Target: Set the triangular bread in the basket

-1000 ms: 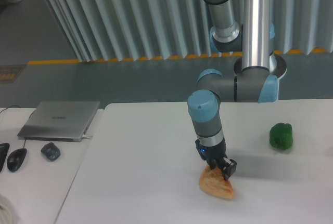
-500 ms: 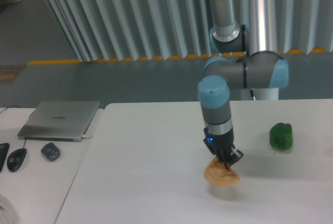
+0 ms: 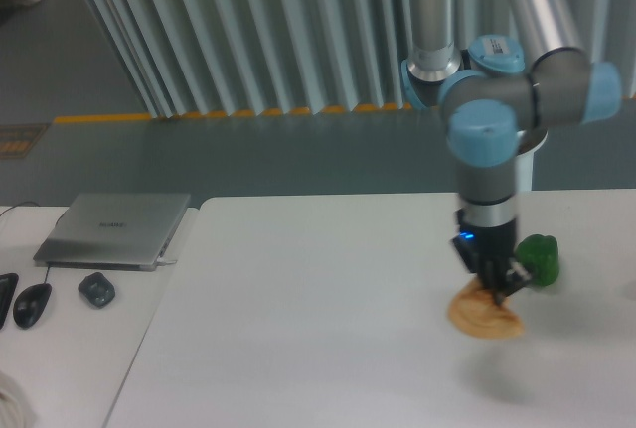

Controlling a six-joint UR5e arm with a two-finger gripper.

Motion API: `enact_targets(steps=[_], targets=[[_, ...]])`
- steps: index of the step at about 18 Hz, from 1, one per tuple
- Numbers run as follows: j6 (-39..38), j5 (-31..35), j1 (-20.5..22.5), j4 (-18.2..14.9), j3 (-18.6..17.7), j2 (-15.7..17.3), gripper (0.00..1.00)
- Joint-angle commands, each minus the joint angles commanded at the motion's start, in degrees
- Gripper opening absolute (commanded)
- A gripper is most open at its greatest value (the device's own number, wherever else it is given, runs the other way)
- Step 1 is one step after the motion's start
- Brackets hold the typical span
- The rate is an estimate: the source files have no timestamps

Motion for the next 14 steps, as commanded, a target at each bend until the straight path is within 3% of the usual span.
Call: enact_targets(steps=[4, 10, 14], targets=[[16.3, 3.2, 6.6, -2.5, 0.0, 1.0, 0.08], [30.1, 3.2, 13.0, -3.9, 0.0, 1.3, 0.07], [34.8, 2.9, 16.8, -3.2, 1.2, 1.4, 0.07]])
